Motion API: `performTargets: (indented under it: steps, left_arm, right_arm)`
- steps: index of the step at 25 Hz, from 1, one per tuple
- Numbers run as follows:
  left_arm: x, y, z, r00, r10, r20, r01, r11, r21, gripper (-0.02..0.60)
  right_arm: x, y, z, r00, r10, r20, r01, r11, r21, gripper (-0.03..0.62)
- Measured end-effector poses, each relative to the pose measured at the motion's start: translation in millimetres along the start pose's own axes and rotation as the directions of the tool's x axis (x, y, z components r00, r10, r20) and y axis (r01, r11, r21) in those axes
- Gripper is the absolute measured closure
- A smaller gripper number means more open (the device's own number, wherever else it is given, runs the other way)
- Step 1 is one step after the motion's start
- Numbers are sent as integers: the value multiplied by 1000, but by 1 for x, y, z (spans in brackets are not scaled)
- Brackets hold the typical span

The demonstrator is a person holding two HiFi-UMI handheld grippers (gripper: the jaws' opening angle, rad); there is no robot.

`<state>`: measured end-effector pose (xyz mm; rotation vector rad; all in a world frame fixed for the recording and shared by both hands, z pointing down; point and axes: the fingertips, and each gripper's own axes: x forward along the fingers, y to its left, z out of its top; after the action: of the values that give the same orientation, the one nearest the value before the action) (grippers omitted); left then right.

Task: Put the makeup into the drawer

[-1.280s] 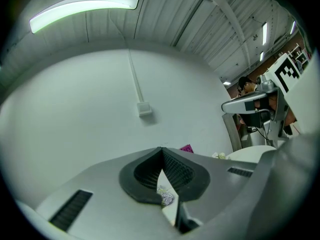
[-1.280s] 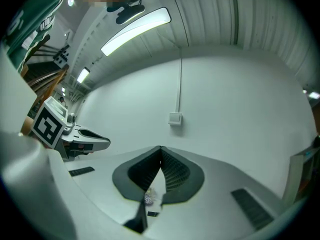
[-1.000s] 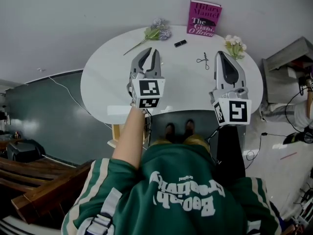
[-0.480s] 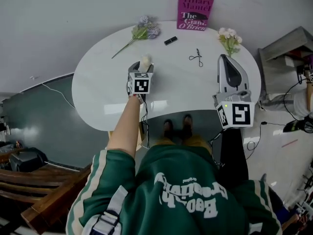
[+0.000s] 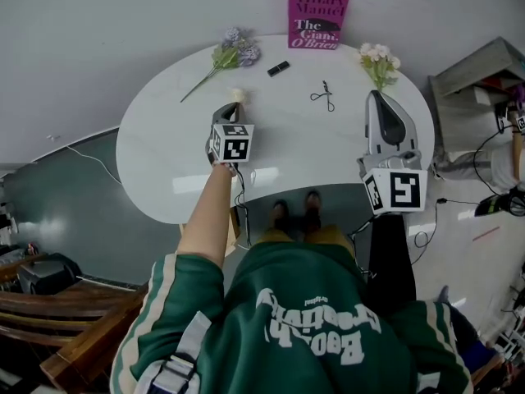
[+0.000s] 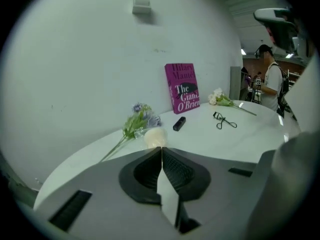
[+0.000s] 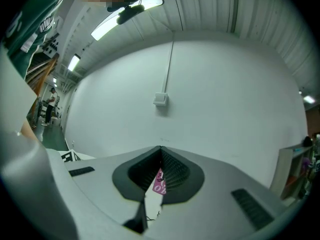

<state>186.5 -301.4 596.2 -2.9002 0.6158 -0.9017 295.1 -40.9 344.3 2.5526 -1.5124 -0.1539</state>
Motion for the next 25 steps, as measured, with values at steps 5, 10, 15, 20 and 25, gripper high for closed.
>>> performTargets:
  steps: [5, 10, 15, 20, 25]
  left_arm:
    - [-52, -10, 84, 977, -15, 212, -1, 997, 75, 561]
    - [-113, -27, 160, 919, -51, 392, 4, 993, 121, 563]
    - [-172, -40, 218, 837, -63, 544, -16, 990, 140, 562]
    - [-199, -51, 234, 800, -62, 597, -19, 992, 128, 561]
    - [-212, -51, 237, 781, -58, 622, -24, 992, 122, 562]
  right_arm:
    - [6, 6, 15, 999, 13, 44, -13, 1000, -3, 586]
    - [8, 8, 29, 997, 17, 80, -17, 1000, -2, 585]
    - [10, 6, 52, 990, 4, 138, -3, 1000, -11, 586]
    - [11, 4, 57, 987, -8, 159, 10, 1000, -10, 586]
    - [13, 10, 60, 986, 30, 163, -27, 999, -20, 586]
